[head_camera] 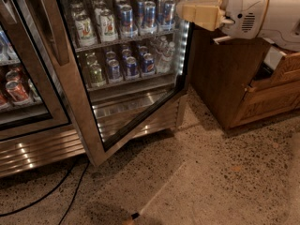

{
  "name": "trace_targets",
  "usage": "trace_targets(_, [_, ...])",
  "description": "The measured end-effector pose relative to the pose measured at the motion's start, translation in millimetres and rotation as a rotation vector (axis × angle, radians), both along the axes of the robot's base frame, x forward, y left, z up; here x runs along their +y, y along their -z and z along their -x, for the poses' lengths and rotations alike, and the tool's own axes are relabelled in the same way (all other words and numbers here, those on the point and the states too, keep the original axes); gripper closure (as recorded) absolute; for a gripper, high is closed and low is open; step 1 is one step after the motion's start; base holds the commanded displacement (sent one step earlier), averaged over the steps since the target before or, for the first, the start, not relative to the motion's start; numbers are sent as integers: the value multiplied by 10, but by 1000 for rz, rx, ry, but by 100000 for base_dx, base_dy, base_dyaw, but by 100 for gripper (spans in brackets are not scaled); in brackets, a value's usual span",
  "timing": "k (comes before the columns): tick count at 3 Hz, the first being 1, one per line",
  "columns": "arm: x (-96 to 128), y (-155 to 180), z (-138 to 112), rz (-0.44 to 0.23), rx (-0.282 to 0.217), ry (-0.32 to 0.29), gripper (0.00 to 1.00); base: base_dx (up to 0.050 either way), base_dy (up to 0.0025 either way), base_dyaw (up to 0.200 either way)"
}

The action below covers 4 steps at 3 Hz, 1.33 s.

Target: Open right fridge door

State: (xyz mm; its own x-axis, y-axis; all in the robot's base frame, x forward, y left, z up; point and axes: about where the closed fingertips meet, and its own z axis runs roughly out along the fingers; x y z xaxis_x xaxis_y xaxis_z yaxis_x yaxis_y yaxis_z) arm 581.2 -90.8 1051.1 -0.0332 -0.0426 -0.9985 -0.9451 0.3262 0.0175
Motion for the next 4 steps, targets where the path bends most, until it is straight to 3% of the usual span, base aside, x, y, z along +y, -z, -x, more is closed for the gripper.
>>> trace_targets(3, [72,155,-146,-10,3,37,100,0,0,0])
trace_targets(4, [93,539,-207,-98,45,74,100,0,0,0])
